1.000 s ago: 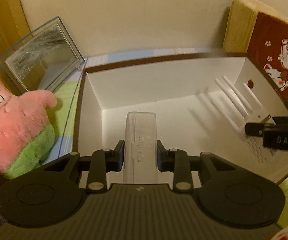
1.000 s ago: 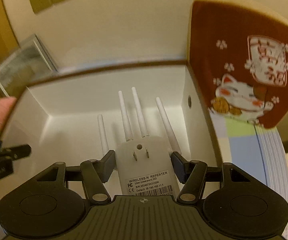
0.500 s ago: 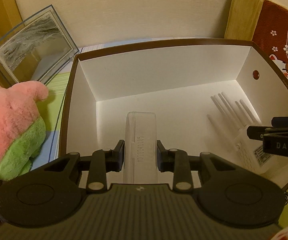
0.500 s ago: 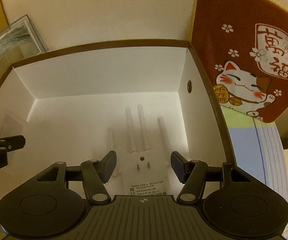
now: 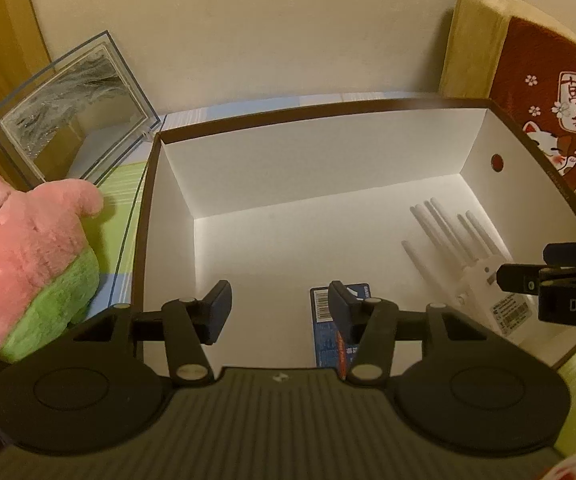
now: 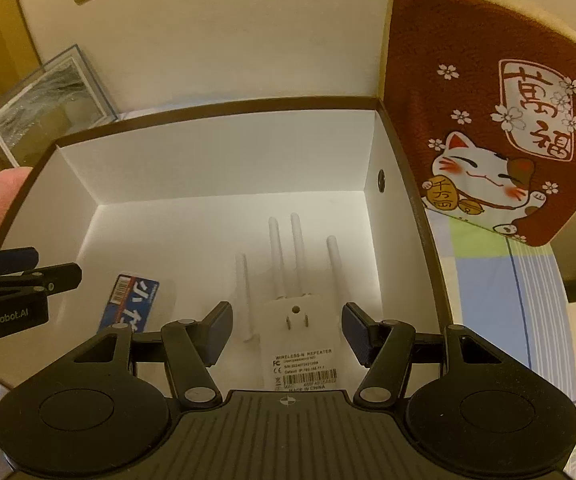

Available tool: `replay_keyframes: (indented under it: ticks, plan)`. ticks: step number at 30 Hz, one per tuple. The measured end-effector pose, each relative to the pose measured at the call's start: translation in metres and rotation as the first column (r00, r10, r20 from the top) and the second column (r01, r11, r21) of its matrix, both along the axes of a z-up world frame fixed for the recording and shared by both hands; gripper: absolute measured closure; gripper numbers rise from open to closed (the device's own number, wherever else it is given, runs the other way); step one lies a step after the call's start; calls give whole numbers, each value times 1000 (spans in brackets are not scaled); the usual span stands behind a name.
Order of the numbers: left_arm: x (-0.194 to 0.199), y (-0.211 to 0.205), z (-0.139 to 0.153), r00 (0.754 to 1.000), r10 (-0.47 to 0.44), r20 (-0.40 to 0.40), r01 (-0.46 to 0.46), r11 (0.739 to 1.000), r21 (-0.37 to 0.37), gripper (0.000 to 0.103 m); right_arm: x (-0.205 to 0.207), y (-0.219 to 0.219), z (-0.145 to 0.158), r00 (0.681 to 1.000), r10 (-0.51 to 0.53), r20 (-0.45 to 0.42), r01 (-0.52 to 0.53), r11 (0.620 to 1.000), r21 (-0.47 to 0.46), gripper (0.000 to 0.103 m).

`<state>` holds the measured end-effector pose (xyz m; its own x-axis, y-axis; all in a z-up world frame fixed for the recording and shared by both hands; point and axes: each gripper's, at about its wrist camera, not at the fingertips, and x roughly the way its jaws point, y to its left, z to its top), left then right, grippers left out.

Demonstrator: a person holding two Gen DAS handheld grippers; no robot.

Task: Organize rigid objects
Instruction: 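Open the right tool over the box floor while the left tool releases the case, then raise both tools out of the box and back over the table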

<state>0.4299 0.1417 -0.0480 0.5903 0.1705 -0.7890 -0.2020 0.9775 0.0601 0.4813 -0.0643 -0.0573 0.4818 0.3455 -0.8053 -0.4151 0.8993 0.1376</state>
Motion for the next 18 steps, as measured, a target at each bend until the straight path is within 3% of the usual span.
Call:
replay_keyframes:
  ticks: [18]
  plan:
    - [-72,1,49,996,44,74,-41,998,-42,54,-53,-41,37,997,4,74,-12,993,115,45]
